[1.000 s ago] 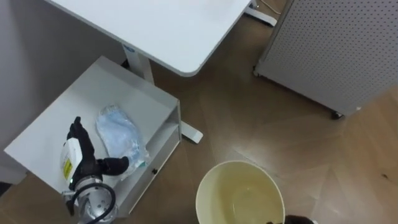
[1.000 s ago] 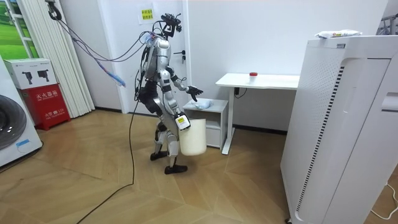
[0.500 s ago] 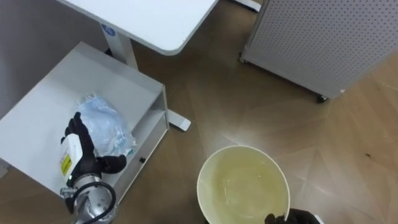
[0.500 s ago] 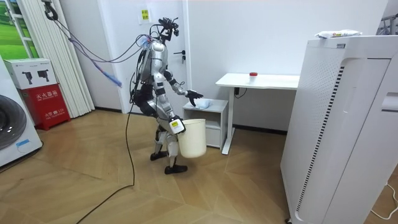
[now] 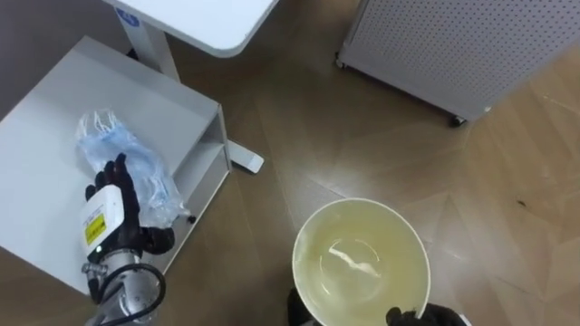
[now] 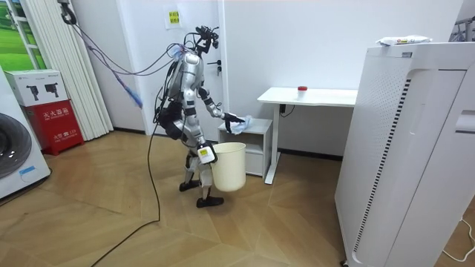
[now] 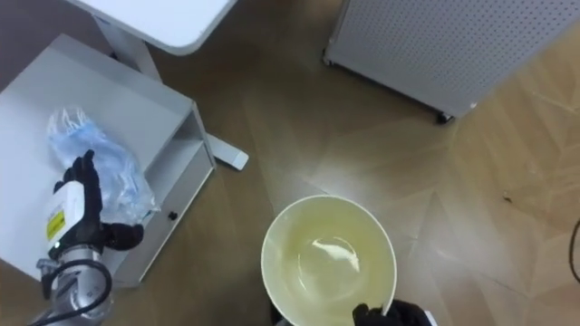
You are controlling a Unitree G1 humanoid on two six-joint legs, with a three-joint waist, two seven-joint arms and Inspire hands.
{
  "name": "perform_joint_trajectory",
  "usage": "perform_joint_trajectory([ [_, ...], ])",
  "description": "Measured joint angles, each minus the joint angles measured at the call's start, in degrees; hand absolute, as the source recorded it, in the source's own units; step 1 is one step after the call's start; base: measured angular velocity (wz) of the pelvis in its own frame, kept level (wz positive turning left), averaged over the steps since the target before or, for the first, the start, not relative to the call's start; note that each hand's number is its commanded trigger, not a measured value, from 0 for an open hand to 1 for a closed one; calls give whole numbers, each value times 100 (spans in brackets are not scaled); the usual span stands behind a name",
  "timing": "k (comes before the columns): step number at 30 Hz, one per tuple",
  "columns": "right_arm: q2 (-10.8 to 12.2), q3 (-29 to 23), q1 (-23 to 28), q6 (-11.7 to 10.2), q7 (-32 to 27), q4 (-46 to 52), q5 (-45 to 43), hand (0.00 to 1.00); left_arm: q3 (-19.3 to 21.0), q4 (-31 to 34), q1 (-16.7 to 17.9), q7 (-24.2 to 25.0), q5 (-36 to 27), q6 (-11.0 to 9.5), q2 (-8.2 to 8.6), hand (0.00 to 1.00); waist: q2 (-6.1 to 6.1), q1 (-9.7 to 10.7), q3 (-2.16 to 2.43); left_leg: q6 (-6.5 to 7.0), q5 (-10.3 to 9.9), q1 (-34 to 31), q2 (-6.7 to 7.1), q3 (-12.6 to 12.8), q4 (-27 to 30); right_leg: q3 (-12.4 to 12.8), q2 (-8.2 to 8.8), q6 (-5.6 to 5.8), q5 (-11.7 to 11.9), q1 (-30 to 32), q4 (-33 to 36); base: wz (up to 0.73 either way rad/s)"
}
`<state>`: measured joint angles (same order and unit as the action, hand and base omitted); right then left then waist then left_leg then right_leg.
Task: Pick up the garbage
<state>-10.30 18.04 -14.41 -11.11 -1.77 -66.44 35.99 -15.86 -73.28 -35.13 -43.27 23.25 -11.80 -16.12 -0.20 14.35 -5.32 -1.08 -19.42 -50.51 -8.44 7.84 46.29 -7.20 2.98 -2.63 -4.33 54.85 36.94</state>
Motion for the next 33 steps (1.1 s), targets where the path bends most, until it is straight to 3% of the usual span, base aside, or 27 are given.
perform_joint_trajectory([
  [2, -17, 0, -4, 53, 15, 0, 114, 100, -19, 1, -77, 1, 181, 72, -10, 100, 0, 7, 0, -4, -18, -84, -11, 2, 61, 3, -6, -6, -9, 94, 55, -2],
  [6, -48, -2, -12, 120, 65, 4, 232, 100, -78, 0, -219, 1, 639, 226, -21, 100, 3, 12, -2, -1, -29, -187, -12, 11, 110, 12, 1, -7, -16, 200, 105, 0],
  [18, -83, -11, -3, 251, 55, 219, 389, 100, -122, -30, -403, -90, 611, 521, -96, 100, 24, -18, -13, 3, -38, -163, -11, 26, 152, 62, 18, -16, -26, 206, 180, 0],
  [28, -122, 9, -2, 235, -130, 214, 419, 100, -121, -105, -137, -72, 304, 465, 1, 100, 71, -235, -17, -8, -32, -62, -7, 9, 118, -16, 27, -40, -31, 103, 160, 0],
  [31, -86, 18, -8, 170, -176, 199, 410, 100, -121, -97, 0, -77, 311, 414, 6, 100, 75, -270, -14, -15, -21, 43, 7, -12, 88, -61, 60, -51, -40, -14, 146, 5],
  [33, -78, 69, 34, 66, -190, 145, 365, 100, -122, -92, 193, -89, 264, 336, 110, 100, 80, -350, -12, -9, -5, 316, 25, 47, -62, -25, 62, -40, -37, -246, 47, 0],
])
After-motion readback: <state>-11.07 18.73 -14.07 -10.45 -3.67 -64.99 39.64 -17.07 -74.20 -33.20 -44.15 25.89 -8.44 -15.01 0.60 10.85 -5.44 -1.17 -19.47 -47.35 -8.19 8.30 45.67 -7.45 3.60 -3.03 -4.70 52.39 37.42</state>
